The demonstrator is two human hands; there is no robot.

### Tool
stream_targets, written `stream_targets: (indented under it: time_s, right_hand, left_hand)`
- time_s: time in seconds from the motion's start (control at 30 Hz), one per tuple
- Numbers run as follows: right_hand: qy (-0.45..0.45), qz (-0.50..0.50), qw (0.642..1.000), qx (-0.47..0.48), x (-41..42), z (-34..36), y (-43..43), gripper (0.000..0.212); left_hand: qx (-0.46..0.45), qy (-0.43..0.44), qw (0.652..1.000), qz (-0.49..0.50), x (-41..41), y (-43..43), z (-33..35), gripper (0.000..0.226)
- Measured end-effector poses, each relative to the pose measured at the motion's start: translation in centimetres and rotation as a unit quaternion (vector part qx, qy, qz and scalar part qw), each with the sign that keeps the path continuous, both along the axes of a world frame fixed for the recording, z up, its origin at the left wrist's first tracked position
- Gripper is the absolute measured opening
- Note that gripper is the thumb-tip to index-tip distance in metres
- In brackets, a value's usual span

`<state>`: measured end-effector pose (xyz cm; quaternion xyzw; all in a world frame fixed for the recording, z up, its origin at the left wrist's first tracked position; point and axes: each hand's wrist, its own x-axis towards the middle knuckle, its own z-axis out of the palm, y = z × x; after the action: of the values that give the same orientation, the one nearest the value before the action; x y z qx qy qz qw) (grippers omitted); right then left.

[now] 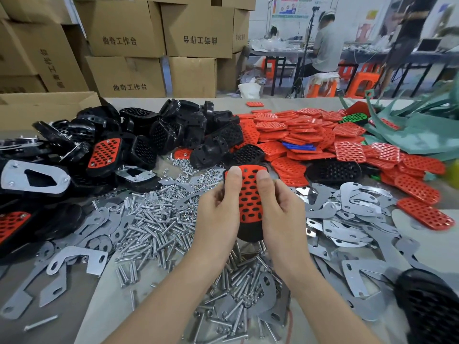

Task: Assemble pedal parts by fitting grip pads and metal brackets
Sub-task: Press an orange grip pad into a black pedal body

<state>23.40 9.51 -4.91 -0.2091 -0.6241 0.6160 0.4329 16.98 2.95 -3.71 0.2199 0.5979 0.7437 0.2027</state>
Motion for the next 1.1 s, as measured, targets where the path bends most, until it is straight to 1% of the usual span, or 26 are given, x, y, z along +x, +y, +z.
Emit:
stream_targets:
  time_s: [0.07, 0.1, 0.17, 0.23, 0.3, 0.33, 0.37, 0.4, 0.47, 0.5, 0.53, 0.6, 0.67, 0.73, 0.83, 0.87, 1.0, 1.1]
  right_hand:
    - [-0.002, 0.043, 0.999, 0.0, -0.1, 0.0, -0.1, 0.06]
    - [-0.011, 0.076, 0.997, 0.004, -0.1, -0.1, -0.2, 0.053]
    - [-0.05, 0.129, 0.99, 0.032, -0.4, -0.5, -0.6, 0.033]
    - [-0.068, 0.135, 0.987, 0.059, -0.5, -0.7, -0.6, 0.013]
    - [-0.054, 0.126, 0.989, 0.061, -0.4, -0.6, -0.3, 0.009]
    - [-0.041, 0.12, 0.991, 0.047, -0.3, -0.4, 0.0, 0.009]
    - [-0.027, 0.112, 0.993, 0.023, -0.2, -0.3, 0.4, 0.009]
    - [-0.018, 0.096, 0.995, -0.009, 0.0, -0.2, 0.9, 0.01]
    - [-0.003, 0.041, 0.995, -0.092, 0.2, -0.1, 2.3, 0.014]
    - [0.006, 0.014, 0.99, -0.141, 0.3, 0.0, 3.0, 0.016]
    - [0.019, -0.005, 0.982, -0.189, 0.5, 0.2, 3.7, 0.018]
    - [0.055, -0.02, 0.963, -0.263, 1.0, 0.6, 4.4, 0.02]
    - [0.084, -0.023, 0.948, -0.305, 1.2, 0.9, 4.7, 0.022]
    - [0.097, -0.02, 0.941, -0.324, 1.2, 0.9, 4.8, 0.024]
    - [0.091, 0.0, 0.94, -0.33, 1.1, 0.6, 4.8, 0.024]
    - [0.09, 0.012, 0.94, -0.329, 1.1, 0.6, 4.8, 0.023]
    - [0.087, 0.047, 0.94, -0.325, 0.8, 0.5, 4.7, 0.021]
    - [0.07, 0.056, 0.948, -0.306, 0.5, 0.4, 4.6, 0.022]
  left_hand:
    - [0.005, 0.025, 0.999, 0.019, -0.2, -0.2, 0.1, 0.054]
    - [0.006, 0.027, 0.999, 0.028, -0.4, -0.3, 0.1, 0.055]
    - [0.001, 0.025, 0.999, 0.039, -0.9, -0.5, 0.0, 0.06]
    - [-0.01, 0.03, 0.999, 0.041, -1.5, -0.7, -0.1, 0.063]
    - [-0.025, 0.05, 0.997, 0.043, -2.0, -0.9, 0.1, 0.065]
    - [-0.044, 0.085, 0.994, 0.052, -2.3, -1.0, 0.1, 0.067]
    - [-0.072, 0.141, 0.985, 0.066, -2.9, -1.2, 0.0, 0.067]
    - [-0.107, 0.206, 0.969, 0.083, -3.6, -1.4, -0.2, 0.062]
    - [-0.196, 0.319, 0.92, 0.112, -5.1, -2.1, -0.5, 0.039]
    - [-0.252, 0.355, 0.893, 0.112, -5.8, -2.3, -0.7, 0.032]
    - [-0.302, 0.385, 0.866, 0.104, -6.3, -2.5, -0.9, 0.03]
    - [-0.373, 0.428, 0.819, 0.084, -6.9, -2.6, -1.3, 0.033]
    - [-0.406, 0.457, 0.79, 0.052, -6.8, -2.5, -1.5, 0.036]
    - [-0.432, 0.486, 0.76, 0.012, -6.6, -2.4, -1.7, 0.037]
    - [-0.468, 0.525, 0.71, -0.029, -6.4, -2.4, -2.2, 0.038]
    - [-0.47, 0.532, 0.703, -0.03, -6.5, -2.4, -2.3, 0.036]
    - [-0.459, 0.523, 0.718, -0.01, -6.5, -2.1, -2.2, 0.023]
    - [-0.456, 0.537, 0.709, -0.003, -6.2, -2.0, -2.2, 0.02]
